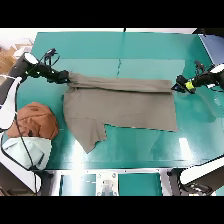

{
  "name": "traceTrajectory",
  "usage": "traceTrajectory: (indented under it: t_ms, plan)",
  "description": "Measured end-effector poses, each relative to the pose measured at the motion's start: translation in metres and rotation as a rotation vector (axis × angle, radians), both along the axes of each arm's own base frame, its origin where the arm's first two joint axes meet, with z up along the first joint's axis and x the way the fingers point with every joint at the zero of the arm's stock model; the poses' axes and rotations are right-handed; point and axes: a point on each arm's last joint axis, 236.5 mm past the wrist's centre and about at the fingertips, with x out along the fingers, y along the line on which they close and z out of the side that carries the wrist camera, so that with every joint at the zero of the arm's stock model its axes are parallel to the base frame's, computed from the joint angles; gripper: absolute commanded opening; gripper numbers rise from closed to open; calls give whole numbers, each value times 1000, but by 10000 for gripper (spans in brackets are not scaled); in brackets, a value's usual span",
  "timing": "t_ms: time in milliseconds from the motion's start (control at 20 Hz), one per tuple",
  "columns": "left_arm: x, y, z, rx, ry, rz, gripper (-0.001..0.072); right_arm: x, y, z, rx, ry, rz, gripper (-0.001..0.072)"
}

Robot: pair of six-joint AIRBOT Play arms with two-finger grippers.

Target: Fold the shirts.

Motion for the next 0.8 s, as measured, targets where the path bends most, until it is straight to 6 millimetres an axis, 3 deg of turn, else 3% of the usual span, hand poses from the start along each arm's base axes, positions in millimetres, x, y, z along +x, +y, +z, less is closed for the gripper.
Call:
traceTrajectory:
  t_ms: [300,350,400,500,550,800]
  plan:
    - [-10,-10,-16,-2,45,-18,24,-16,1,-14,3,62,-6,37]
    - [-10,-12,-17,-1,46,-23,24,-16,1,-15,5,66,-9,179]
    - [-11,-14,-18,-1,49,-27,27,-17,1,-15,3,69,-8,220]
    - [-13,-15,-18,0,55,-33,493,-21,3,-14,11,84,-1,219]
    - [-14,-15,-17,-2,60,-37,521,-22,4,-12,17,91,5,219]
    - [-28,-7,10,-46,151,-37,519,-38,-4,20,10,110,15,219]
